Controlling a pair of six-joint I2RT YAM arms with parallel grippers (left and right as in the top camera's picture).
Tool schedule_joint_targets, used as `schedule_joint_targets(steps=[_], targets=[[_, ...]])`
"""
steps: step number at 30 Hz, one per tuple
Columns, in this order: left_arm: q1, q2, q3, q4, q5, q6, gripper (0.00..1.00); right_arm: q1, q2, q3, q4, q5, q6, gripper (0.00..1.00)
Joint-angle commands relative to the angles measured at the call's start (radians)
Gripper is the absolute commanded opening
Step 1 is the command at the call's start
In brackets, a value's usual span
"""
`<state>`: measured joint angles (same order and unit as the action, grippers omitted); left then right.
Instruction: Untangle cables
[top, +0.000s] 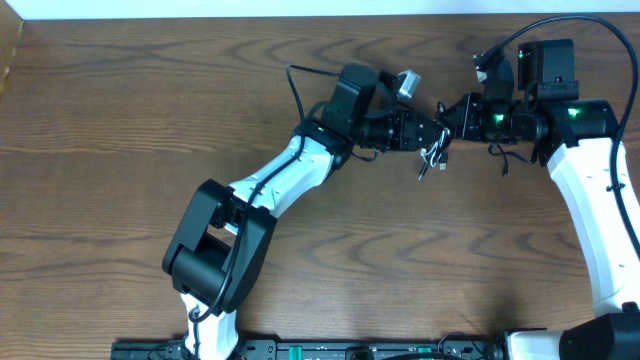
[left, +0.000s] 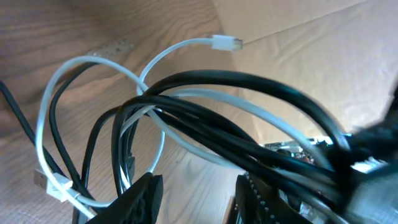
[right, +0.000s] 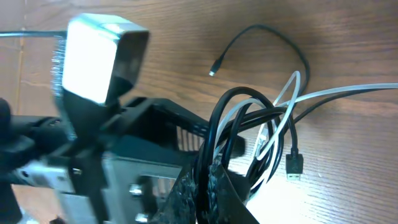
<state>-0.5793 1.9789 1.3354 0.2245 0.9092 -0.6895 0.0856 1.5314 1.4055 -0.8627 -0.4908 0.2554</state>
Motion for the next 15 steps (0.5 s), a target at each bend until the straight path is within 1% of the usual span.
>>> schedule_joint_targets(steps=[1,3,5,6,7,12,15], targets=[[-0.036,0.002,-0.003,-0.014,-0.116,-0.042,0.38,0.005,-0.001,0.005,0.005,-0.039,-0.009,0.01],[-0.044,0.002,-0.003,-0.024,-0.169,-0.042,0.32,0.005,-0.001,0.005,0.004,-0.039,-0.009,0.01],[-0.044,0.002,-0.003,-0.040,-0.207,-0.042,0.21,0.005,-0.001,0.005,0.005,-0.026,-0.008,0.01],[-0.042,0.002,-0.003,-0.051,-0.222,-0.042,0.13,0.005,-0.001,0.005,0.003,-0.002,0.003,0.01],[-0.039,0.002,-0.003,-0.060,-0.226,-0.042,0.08,0.005,-0.001,0.005,0.000,0.032,0.021,0.01],[0.000,0.000,-0.003,-0.119,-0.221,-0.042,0.08,0.005,0.009,0.003,-0.020,0.264,0.119,0.01],[0.031,-0.008,-0.003,-0.171,-0.212,-0.040,0.07,0.005,0.034,-0.002,-0.019,0.350,0.142,0.01]])
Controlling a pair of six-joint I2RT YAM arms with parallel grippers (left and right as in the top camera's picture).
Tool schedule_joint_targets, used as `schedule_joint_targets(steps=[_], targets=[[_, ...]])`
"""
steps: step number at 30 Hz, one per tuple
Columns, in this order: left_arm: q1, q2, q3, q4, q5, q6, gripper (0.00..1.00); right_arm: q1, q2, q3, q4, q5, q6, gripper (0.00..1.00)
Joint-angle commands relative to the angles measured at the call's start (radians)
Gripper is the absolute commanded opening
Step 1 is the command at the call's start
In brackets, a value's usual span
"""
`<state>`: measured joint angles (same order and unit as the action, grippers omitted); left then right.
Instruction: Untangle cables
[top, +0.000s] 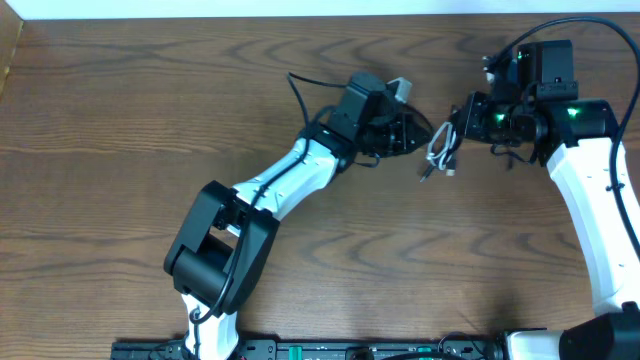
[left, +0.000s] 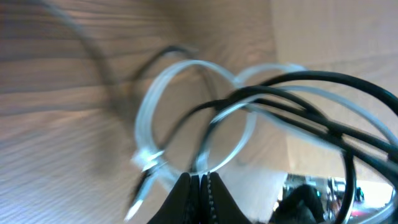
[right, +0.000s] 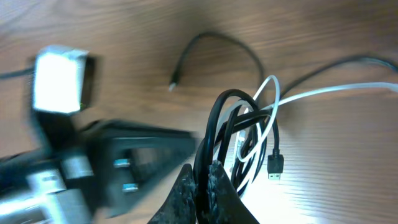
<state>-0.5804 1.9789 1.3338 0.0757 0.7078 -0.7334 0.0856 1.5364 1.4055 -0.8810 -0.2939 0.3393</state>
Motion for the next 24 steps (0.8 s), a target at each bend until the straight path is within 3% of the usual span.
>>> schedule_joint_targets(steps=[1,5,16,24], targets=[[0.041,-0.012,-0.002,-0.035,-0.004,0.013,0.07,0.005,0.044,-0.002,-0.001,0.167,0.058,0.01],[0.072,-0.034,-0.002,-0.042,0.060,0.060,0.07,0.006,0.117,-0.002,0.013,0.093,0.032,0.01],[0.075,-0.043,-0.002,-0.009,0.212,0.143,0.08,0.006,0.189,-0.002,0.132,-0.409,-0.166,0.01],[0.071,-0.043,-0.002,0.029,0.269,0.145,0.14,-0.010,0.189,-0.002,0.163,-0.548,-0.180,0.01]])
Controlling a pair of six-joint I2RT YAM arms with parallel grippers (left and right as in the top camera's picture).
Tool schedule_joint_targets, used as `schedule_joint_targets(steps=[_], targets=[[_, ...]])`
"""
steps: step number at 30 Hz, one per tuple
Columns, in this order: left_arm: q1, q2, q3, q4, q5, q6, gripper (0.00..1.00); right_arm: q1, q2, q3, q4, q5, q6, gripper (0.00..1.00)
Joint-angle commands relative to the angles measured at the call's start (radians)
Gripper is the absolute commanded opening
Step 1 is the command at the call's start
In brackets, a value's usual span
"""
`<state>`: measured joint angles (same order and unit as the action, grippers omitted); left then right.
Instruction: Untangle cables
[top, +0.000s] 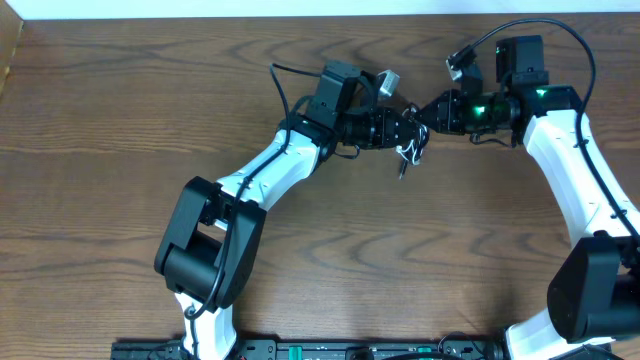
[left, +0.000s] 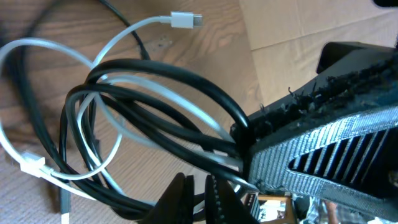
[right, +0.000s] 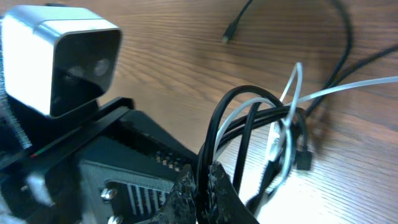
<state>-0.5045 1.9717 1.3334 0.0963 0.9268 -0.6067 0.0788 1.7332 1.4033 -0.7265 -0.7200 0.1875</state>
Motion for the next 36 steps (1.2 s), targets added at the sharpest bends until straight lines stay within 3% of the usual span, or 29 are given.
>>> schedule_joint_targets(steps=[1,5,8,21,28,34,36], targets=[[-0.005,-0.035,-0.001,0.014,0.051,0.012,0.15,-0.003,-0.008,0.000,0.008,-0.122,-0.029,0.01],[-0.005,-0.035,-0.001,0.069,0.053,-0.035,0.17,-0.003,-0.008,0.000,0.004,-0.127,-0.028,0.01],[-0.005,-0.035,-0.001,0.109,0.046,-0.061,0.25,-0.002,-0.008,0.000,0.005,-0.151,-0.028,0.01],[-0.005,-0.034,-0.001,0.108,-0.243,-0.247,0.33,0.028,-0.008,0.000,-0.003,-0.179,0.029,0.01],[-0.003,-0.034,-0.001,0.059,-0.312,-0.248,0.32,0.034,-0.008,0.000,-0.063,0.172,0.127,0.01],[0.020,-0.034,-0.001,-0.103,-0.319,-0.142,0.28,0.052,-0.006,0.000,-0.105,0.271,0.126,0.02],[0.037,-0.034,-0.001,-0.166,-0.319,-0.093,0.28,0.066,-0.006,0.000,-0.117,0.297,0.126,0.09]])
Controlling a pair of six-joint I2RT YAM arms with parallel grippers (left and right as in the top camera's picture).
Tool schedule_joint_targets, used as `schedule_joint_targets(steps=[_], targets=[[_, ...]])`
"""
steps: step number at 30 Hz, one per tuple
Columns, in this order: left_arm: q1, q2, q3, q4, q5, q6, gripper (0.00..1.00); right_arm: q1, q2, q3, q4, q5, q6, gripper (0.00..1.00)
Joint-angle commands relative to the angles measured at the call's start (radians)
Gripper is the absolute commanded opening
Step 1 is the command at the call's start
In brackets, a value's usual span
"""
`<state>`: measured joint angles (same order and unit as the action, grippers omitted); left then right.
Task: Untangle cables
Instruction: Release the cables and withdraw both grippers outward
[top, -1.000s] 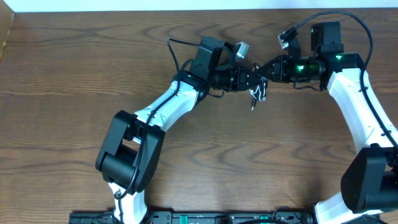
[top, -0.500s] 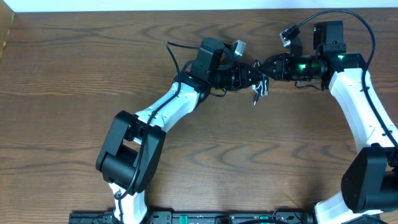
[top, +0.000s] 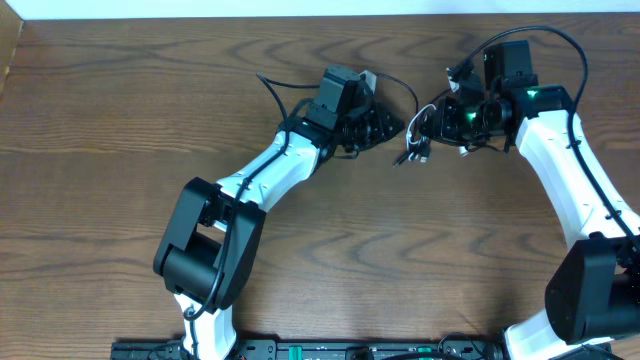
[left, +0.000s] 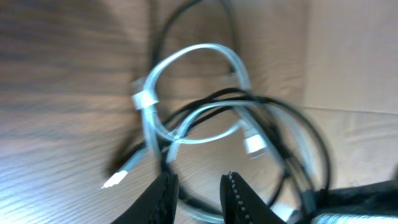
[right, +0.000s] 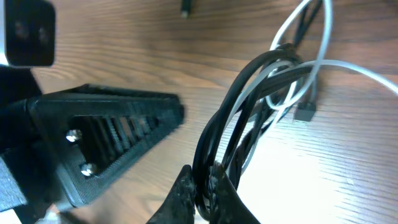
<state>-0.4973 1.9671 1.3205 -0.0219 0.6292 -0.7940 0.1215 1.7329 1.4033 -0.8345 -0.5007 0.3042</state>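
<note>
A tangle of black and white cables (top: 413, 148) hangs over the table's far middle. My right gripper (top: 432, 113) is shut on its black strands, which sit pinched between the fingers in the right wrist view, where the gripper (right: 200, 169) holds the bundle (right: 273, 81). My left gripper (top: 398, 127) stands just left of the bundle with its jaws apart. In the left wrist view, blurred, this gripper (left: 198, 177) faces the white loop (left: 186, 93) and the black loops (left: 273, 124); nothing is clamped.
The brown wooden table (top: 120, 150) stretches left and forward of both arms. Its far edge meets a white wall (top: 200, 8). A black cable end (right: 185, 9) lies on the wood beyond the bundle. The left arm's ribbed finger (right: 106, 124) shows in the right wrist view.
My left gripper was shut right against the bundle and the right gripper; now it is open and a little further left. The right gripper still holds the tangle, which hangs more spread out.
First my left gripper was open at the bundle while the right held it. Then the left was shut and the arms stood apart, the tangle hanging from the right. Then both met again further left, the left shut. Now the left is open and apart.
</note>
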Motion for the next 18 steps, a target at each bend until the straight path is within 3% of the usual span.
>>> schedule_joint_targets(steps=[1,2,3,4,7,11,13,18], targets=[[0.038,-0.030,0.012,-0.074,-0.021,0.111,0.28,0.030,-0.006,0.000,-0.014,0.085,0.009,0.15],[0.049,-0.030,0.012,-0.105,-0.021,0.128,0.27,0.040,-0.006,0.000,-0.019,0.087,0.001,0.27],[0.058,-0.030,0.012,-0.127,-0.021,0.137,0.28,0.049,-0.005,0.000,-0.023,0.086,-0.012,0.55],[0.068,-0.030,0.012,-0.145,-0.020,0.146,0.27,0.059,-0.005,0.000,-0.023,0.083,-0.031,0.70],[0.090,-0.030,0.012,-0.164,-0.012,0.175,0.28,0.103,-0.005,0.000,-0.023,0.076,-0.097,0.87],[0.105,-0.030,0.012,-0.164,-0.011,0.185,0.27,0.156,-0.005,0.000,-0.023,0.081,-0.137,0.90],[0.105,-0.030,0.012,-0.164,-0.001,0.201,0.28,0.158,-0.005,0.000,-0.020,0.106,-0.123,0.83],[0.102,-0.030,0.012,-0.169,0.017,0.248,0.28,0.091,-0.005,0.000,-0.007,0.169,-0.039,0.75]])
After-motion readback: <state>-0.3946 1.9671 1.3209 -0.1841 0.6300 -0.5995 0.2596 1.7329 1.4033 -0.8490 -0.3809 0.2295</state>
